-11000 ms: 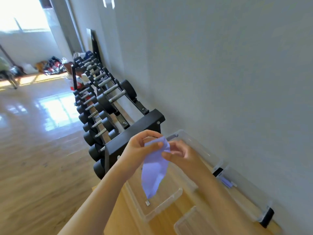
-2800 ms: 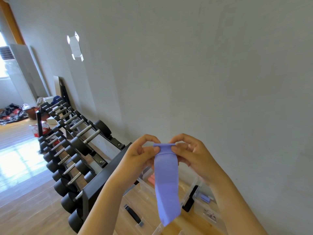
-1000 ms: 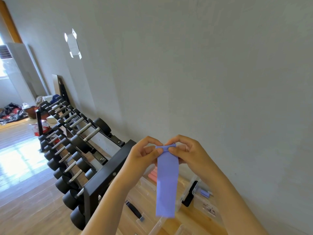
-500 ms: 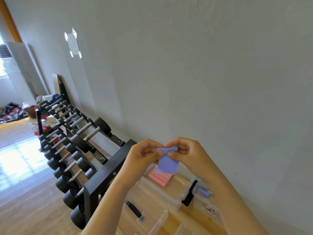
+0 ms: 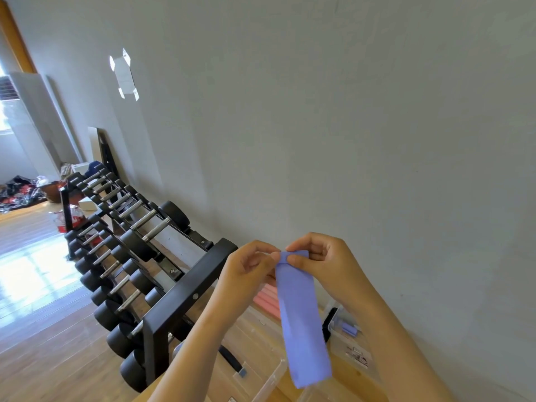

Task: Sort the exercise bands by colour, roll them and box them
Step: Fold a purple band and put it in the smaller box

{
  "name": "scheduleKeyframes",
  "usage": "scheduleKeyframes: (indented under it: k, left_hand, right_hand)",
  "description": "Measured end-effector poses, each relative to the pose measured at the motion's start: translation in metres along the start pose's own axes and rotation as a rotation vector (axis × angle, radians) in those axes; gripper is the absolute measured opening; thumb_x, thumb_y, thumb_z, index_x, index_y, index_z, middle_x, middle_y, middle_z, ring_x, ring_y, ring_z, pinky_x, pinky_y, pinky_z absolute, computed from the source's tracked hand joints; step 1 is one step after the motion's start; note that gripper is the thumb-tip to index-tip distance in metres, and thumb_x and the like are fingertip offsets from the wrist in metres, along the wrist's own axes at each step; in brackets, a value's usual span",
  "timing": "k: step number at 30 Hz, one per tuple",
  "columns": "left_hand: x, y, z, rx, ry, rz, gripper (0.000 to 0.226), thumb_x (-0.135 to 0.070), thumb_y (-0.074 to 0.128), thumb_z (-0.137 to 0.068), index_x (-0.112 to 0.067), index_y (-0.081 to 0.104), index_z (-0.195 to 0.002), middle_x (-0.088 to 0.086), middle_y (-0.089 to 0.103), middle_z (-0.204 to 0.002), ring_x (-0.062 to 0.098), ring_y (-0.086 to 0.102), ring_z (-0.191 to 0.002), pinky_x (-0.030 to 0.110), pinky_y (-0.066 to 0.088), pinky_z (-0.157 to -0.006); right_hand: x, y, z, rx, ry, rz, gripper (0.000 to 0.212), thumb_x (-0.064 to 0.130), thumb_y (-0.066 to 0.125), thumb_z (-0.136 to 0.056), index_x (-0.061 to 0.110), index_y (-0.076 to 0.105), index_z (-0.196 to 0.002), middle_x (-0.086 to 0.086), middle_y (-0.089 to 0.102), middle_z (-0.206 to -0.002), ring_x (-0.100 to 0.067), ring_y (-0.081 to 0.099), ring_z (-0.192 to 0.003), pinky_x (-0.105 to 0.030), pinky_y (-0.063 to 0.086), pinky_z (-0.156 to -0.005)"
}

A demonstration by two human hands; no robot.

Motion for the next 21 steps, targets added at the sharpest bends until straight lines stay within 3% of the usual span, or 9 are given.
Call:
scheduleKeyframes:
  k: [4,11,14,18,21]
  left_hand:
    - [0.0,-0.004,-0.001,-0.051,0.03,-0.047,0.009,0.002,0.064,-0.089,-0.005,0.07,-0.09,0.009,0.075,-0.083,0.021,0.071,-0.074,0.029,0.056,-0.068]
    - [0.0,-0.003,0.003,-0.086,0.098,-0.141,0.025,0.014,0.066,-0.082,-0.011,0.072,-0.086,0.006,0.074,-0.082,0.022,0.072,-0.079,0.026,0.058,-0.074]
    - [0.0,-0.002,0.005,-0.114,0.101,-0.122,0.024,0.013,0.066,-0.082,-0.009,0.071,-0.089,0.006,0.074,-0.085,0.021,0.072,-0.082,0.027,0.057,-0.075]
    - [0.003,0.004,0.009,-0.126,0.037,-0.072,0.033,0.002,0.072,-0.082,-0.017,0.063,-0.108,0.004,0.074,-0.091,0.021,0.071,-0.087,0.032,0.058,-0.077]
    - [0.004,0.004,0.014,-0.227,0.036,-0.053,0.026,0.0,0.072,-0.083,-0.014,0.063,-0.103,0.006,0.074,-0.081,0.021,0.071,-0.08,0.03,0.057,-0.072]
  right_hand:
    - [-0.002,-0.002,0.001,0.005,0.005,0.004,0.012,0.003,0.072,-0.083,0.014,0.069,-0.087,-0.007,0.075,-0.089,-0.018,0.072,-0.086,-0.025,0.057,-0.077]
    - [-0.007,-0.006,-0.001,0.008,0.065,0.043,0.006,0.021,0.072,-0.087,0.015,0.071,-0.085,-0.01,0.073,-0.082,-0.021,0.069,-0.075,-0.035,0.054,-0.074]
    - [-0.006,-0.005,0.002,0.02,0.061,0.039,0.008,0.019,0.073,-0.085,0.012,0.07,-0.089,-0.01,0.074,-0.083,-0.018,0.07,-0.076,-0.027,0.055,-0.071]
    - [-0.002,-0.006,0.005,-0.038,0.025,-0.03,0.006,0.009,0.074,-0.083,0.013,0.07,-0.086,-0.001,0.075,-0.08,-0.01,0.07,-0.076,-0.019,0.053,-0.068]
    - [-0.002,-0.007,0.005,-0.091,-0.005,-0.049,0.011,0.007,0.073,-0.083,0.017,0.07,-0.083,0.006,0.074,-0.078,-0.007,0.07,-0.078,-0.017,0.052,-0.068]
Point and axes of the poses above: each hand's wrist, its own z-axis away from the middle knuckle, its own y-axis out of the palm, x = y × z, the point moved 6 cm from there along -z, towards the middle knuckle
